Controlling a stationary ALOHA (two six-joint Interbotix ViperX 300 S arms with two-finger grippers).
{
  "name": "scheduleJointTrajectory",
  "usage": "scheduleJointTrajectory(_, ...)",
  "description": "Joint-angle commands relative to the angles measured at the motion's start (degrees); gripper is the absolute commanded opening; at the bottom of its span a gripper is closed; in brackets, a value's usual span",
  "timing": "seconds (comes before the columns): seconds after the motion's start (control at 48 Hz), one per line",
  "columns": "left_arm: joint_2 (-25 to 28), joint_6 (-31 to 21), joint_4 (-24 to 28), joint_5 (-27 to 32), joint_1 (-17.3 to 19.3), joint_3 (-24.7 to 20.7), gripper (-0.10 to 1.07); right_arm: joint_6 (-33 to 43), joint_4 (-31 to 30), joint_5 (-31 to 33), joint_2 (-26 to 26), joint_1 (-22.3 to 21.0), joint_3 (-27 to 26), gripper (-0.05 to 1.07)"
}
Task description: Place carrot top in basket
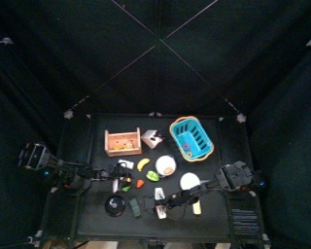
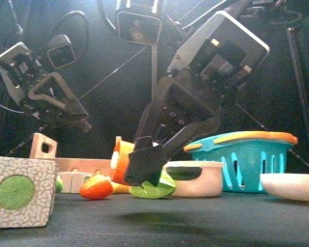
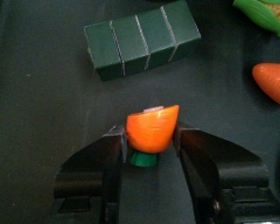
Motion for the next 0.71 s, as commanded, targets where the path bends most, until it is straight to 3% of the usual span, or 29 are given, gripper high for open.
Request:
scheduleJointTrajectory(0.0,-0.09,0.09,0.0,-0.53,0.0,-0.62,0.77,0.18,-0.09,-0.09,-3.08,0.0,-0.35,0.65)
scheduleJointTrajectory(0.271,-0.18,0.09,0.0,-0.53,0.26,-0.62,0.77,0.09,-0.53,6.77,-12.74,-1.76,2.81,0.65)
scheduleJointTrajectory(0.5,-0.44,0.09,-0.09,-0.53,0.79,-0.97,0.77,0.7,-1.58,12.04,-25.05,-9.14,6.94,0.65)
scheduleJointTrajectory(0.688,-0.62,0.09,-0.18,-2.02,0.97,-1.32,0.77,0.26,-2.46,14.41,-31.99,-14.94,11.07,0.65)
